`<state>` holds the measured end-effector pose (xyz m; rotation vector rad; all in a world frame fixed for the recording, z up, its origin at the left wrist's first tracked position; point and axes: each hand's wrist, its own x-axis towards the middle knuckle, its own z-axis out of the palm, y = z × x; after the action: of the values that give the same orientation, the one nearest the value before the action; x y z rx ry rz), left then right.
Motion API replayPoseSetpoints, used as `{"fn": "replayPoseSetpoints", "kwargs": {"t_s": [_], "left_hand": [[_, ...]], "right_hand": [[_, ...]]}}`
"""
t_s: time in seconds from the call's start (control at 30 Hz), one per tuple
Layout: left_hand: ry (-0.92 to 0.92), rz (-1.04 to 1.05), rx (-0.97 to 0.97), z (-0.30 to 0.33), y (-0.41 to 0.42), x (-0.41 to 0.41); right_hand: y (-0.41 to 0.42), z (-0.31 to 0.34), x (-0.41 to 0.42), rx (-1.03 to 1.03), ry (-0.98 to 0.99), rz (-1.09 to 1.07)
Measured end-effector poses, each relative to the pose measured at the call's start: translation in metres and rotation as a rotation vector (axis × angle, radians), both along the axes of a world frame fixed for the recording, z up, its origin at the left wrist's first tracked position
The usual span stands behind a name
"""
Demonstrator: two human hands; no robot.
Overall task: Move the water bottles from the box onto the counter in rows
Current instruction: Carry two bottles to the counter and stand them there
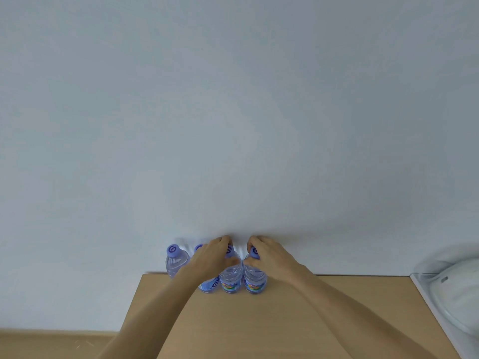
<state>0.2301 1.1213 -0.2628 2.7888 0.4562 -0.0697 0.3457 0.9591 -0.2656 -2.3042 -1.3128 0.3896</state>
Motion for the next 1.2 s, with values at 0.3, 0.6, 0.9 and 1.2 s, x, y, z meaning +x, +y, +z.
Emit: {"fn": "replayPoseSetpoints", "kwargs": {"t_s": [0.3, 0.6, 0.9, 1.2], "left_hand": [[-0.014, -0.011, 0.013, -0.005, 0.002, -0.003], [0.026, -0.01, 0.069, 0.018, 0.006, -0.007], [-0.325, -0.096, -0.272, 0.072, -0.014, 0.018], [-0.574, -0.472, -0.404, 0.169, -0.139, 0.065]], "right_hand": [[-0.001, -0.009, -0.006, -0.07, -0.074, 0.002], [-0.019, 0.0, -0.003, -0.122, 0.011, -0.072], [-0.096, 0.049, -0.002, -0.052, -0.147, -0.366], [-0.242, 0.151, -0.016, 0.062, -0.386, -0.665]]}}
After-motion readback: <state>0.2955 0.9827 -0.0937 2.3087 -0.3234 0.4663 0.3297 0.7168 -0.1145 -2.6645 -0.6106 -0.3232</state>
